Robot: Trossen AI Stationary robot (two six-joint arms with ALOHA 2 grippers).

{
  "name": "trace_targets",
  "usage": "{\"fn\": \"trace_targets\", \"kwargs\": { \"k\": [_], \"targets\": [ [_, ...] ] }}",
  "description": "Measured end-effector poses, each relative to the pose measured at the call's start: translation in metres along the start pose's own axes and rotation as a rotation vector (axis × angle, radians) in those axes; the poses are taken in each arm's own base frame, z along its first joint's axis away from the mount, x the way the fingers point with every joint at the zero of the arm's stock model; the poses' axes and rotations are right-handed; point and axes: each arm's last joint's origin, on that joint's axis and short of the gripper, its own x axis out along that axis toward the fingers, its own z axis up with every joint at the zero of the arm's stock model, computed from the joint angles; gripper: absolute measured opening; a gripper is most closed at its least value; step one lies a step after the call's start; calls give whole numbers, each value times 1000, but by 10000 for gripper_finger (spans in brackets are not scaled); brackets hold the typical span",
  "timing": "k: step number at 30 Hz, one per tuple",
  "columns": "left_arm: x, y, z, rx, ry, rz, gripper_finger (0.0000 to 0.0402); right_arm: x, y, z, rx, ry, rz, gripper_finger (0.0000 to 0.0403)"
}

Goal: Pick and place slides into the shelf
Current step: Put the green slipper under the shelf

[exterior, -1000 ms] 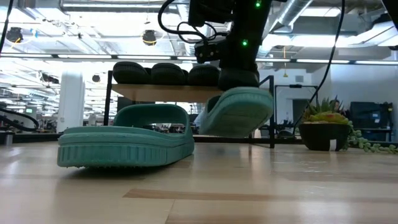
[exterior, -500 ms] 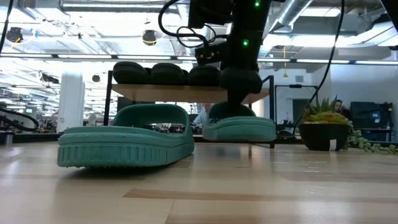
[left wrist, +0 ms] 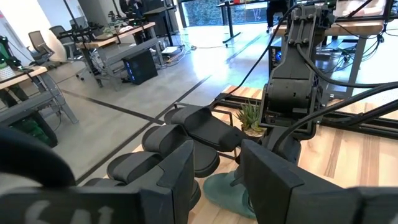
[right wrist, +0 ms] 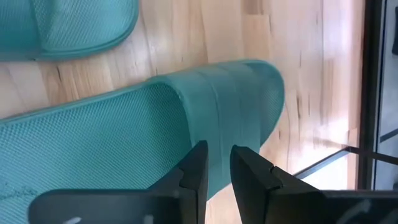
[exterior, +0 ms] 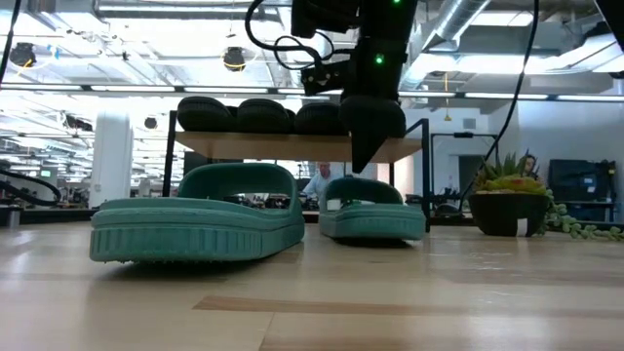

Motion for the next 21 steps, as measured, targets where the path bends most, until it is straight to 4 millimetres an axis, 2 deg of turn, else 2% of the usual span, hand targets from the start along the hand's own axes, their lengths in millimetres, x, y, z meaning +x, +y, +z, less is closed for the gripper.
{"fn": "trace_targets", "kwargs": {
  "k": [17, 21],
  "targets": [
    [0, 0, 0, -1, 0, 0, 122, -11, 18, -4, -45, -4, 41, 57],
    [0, 0, 0, -3, 0, -1, 122, -20, 17, -5, -29, -19, 71, 56]
  ]
}}
